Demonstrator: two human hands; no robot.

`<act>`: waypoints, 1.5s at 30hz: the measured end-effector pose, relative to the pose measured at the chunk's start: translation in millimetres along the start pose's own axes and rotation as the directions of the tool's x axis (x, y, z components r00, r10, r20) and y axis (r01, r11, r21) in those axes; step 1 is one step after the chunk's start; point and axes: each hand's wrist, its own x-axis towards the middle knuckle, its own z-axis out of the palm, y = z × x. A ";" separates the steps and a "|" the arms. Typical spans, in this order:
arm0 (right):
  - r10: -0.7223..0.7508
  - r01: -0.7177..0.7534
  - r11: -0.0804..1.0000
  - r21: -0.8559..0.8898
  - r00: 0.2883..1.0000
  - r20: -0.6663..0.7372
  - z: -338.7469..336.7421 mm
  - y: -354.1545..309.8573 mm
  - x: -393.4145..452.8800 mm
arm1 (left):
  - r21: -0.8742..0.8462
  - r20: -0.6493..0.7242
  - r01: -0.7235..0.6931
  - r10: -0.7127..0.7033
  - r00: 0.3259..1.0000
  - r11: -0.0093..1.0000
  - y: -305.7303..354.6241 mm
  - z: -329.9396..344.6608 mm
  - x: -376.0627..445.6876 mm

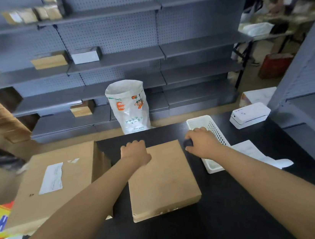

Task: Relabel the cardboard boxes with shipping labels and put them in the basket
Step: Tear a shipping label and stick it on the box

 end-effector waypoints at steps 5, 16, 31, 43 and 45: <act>0.065 -0.065 0.998 -0.020 0.998 -0.018 -16.5 51.0 -21.5 | 0.001 0.006 -0.075 0.075 0.997 0.997 58.2 -6.7 -2.6; 0.132 -0.132 0.991 -0.029 0.991 -0.005 -62.2 219.6 -85.3 | -0.152 -0.015 -0.173 0.173 0.985 0.973 256.3 -3.2 -15.9; 0.123 -0.114 0.991 -0.076 0.983 0.138 -44.9 312.1 -96.2 | -0.141 0.032 -0.167 0.173 0.984 0.976 341.7 24.1 1.1; 0.064 -0.036 0.994 -0.101 0.955 0.288 -5.7 338.4 -55.7 | -0.135 0.106 -0.231 0.246 0.964 0.964 383.1 53.2 44.6; 0.041 -0.008 0.995 -0.102 0.947 0.320 3.2 343.4 -50.1 | -0.129 0.139 -0.212 0.230 0.963 0.969 387.4 59.1 49.3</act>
